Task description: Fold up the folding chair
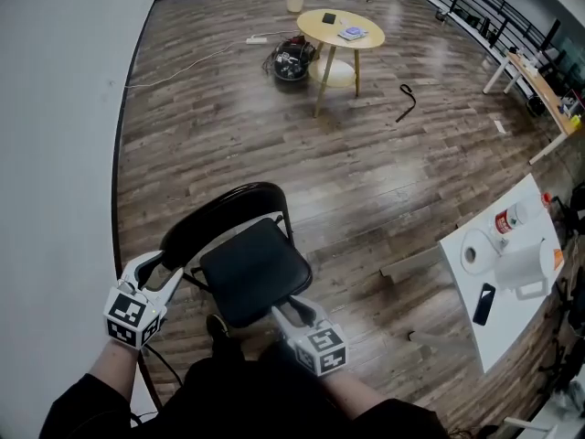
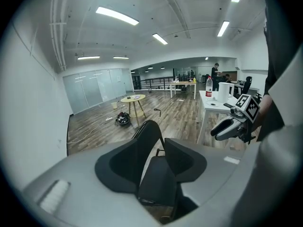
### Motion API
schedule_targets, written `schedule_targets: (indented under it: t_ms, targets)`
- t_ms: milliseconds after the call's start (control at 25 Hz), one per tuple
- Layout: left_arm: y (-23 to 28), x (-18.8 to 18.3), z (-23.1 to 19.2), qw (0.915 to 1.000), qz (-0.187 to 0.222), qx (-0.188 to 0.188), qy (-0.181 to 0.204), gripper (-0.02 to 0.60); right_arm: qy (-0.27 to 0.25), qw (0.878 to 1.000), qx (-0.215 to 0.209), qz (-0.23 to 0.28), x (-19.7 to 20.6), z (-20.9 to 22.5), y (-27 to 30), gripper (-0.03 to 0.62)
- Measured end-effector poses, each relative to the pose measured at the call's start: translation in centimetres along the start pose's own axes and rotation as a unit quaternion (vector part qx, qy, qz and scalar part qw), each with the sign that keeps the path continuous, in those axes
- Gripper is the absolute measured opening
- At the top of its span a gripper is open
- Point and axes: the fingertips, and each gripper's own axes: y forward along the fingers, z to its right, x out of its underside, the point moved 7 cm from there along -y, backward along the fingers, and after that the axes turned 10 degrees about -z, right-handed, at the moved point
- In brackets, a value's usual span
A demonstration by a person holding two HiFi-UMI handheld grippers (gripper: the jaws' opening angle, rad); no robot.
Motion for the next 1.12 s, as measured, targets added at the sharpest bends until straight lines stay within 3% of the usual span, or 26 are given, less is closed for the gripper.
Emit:
schedule_targets:
  t_ms: [600,1120]
  targets:
    - [5.6,1.9,-5.3,0.9923,-0.061,0.05,0.095,0.272,0.088,0.994,0.049,-0.029,2.9,-2.4,4.9,0.232]
    - [11.7,4.3,-8.3,0.9764,-0.123,0.092,0.152,0.334,0.196,0.975,0.09,-0.061,8.8,-0.4,8.5,0.29]
